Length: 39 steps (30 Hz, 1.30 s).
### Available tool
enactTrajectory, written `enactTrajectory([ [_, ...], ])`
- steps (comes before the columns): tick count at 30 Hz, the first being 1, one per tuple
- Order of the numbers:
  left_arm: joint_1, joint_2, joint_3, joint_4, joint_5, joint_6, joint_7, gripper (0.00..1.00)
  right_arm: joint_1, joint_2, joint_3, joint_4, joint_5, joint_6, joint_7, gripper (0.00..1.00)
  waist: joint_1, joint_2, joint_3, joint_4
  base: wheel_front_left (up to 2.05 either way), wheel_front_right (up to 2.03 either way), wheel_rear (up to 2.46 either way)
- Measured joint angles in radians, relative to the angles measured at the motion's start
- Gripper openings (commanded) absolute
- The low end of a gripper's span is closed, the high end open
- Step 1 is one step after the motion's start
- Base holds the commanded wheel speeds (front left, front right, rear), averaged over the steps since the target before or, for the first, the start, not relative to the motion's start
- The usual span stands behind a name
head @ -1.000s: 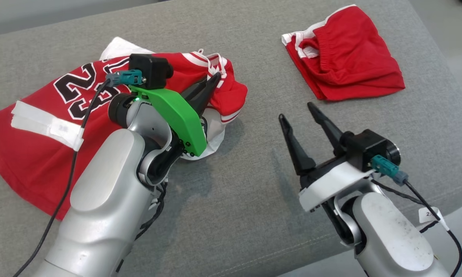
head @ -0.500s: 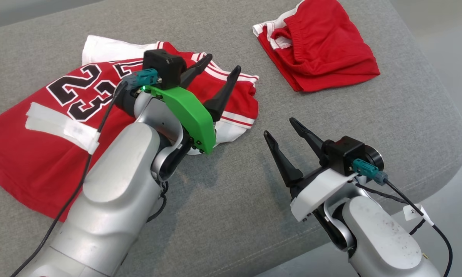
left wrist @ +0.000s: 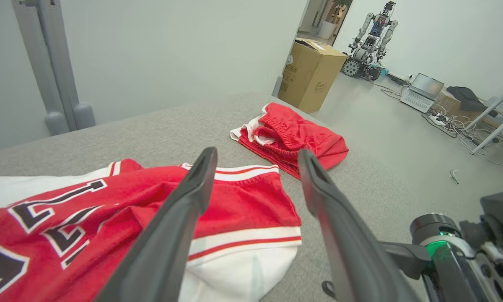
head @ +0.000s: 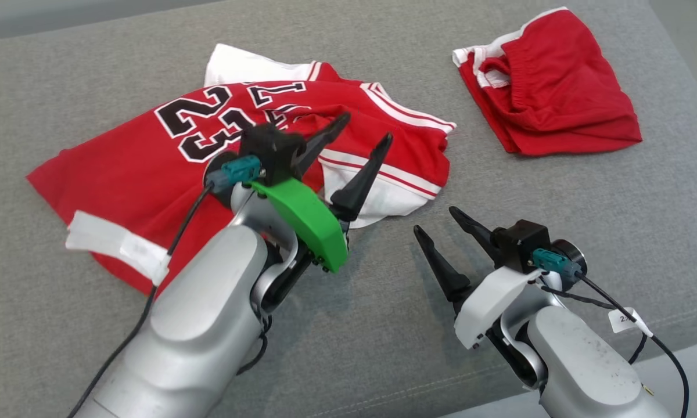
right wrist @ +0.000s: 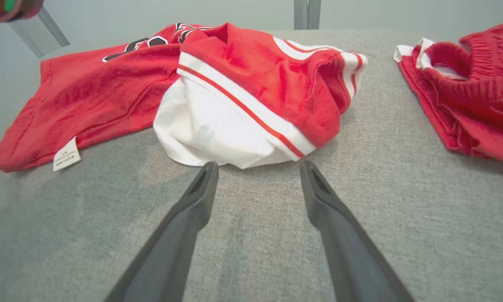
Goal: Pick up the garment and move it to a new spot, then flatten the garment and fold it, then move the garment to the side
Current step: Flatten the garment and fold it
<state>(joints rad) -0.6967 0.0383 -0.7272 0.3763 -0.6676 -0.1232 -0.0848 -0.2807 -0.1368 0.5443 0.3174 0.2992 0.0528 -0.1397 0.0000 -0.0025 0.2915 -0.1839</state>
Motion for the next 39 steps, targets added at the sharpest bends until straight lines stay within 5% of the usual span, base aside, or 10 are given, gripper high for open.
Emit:
enactTrajectory([
  [10,0.2,0.003,0.113,-0.027,-0.051,0.064,-0.147,1.0,-0.004,0.003,-0.004,0.113,0.036,0.02,0.019,1.0,0.0,0.0,-0.03,0.129,0.0,0.0,0.0],
  [24,0.357,0.012,0.202,-0.068,-0.101,0.097,-0.163,1.0,-0.043,-0.031,-0.083,0.263,0.073,0.014,0.043,1.0,0.0,0.0,-0.067,0.317,0.0,0.0,0.0],
  [25,0.365,0.013,0.202,-0.067,-0.105,0.097,-0.163,1.0,-0.047,-0.033,-0.084,0.273,0.073,0.013,0.044,0.66,0.0,0.0,-0.069,0.331,0.0,0.0,0.0],
  [26,0.374,0.017,0.203,-0.066,-0.106,0.097,-0.163,1.0,-0.052,-0.034,-0.084,0.281,0.073,0.009,0.044,0.46,0.0,0.0,-0.07,0.344,0.0,0.0,0.0],
  [28,0.395,0.027,0.207,-0.063,-0.115,0.097,-0.163,1.0,-0.066,-0.034,-0.082,0.295,0.073,0.01,0.044,0.29,0.0,0.0,-0.073,0.368,0.0,0.0,0.0],
  [30,0.416,0.042,0.209,-0.057,-0.121,0.097,-0.163,1.0,-0.073,-0.029,-0.082,0.306,0.073,0.01,0.043,0.0,0.0,0.0,-0.076,0.387,0.0,0.0,0.0],
  [39,0.481,0.062,0.201,-0.021,-0.136,0.091,-0.161,1.0,-0.088,-0.02,-0.108,0.297,0.081,0.016,-0.04,0.0,0.0,0.0,-0.093,0.375,0.0,0.0,0.0],
])
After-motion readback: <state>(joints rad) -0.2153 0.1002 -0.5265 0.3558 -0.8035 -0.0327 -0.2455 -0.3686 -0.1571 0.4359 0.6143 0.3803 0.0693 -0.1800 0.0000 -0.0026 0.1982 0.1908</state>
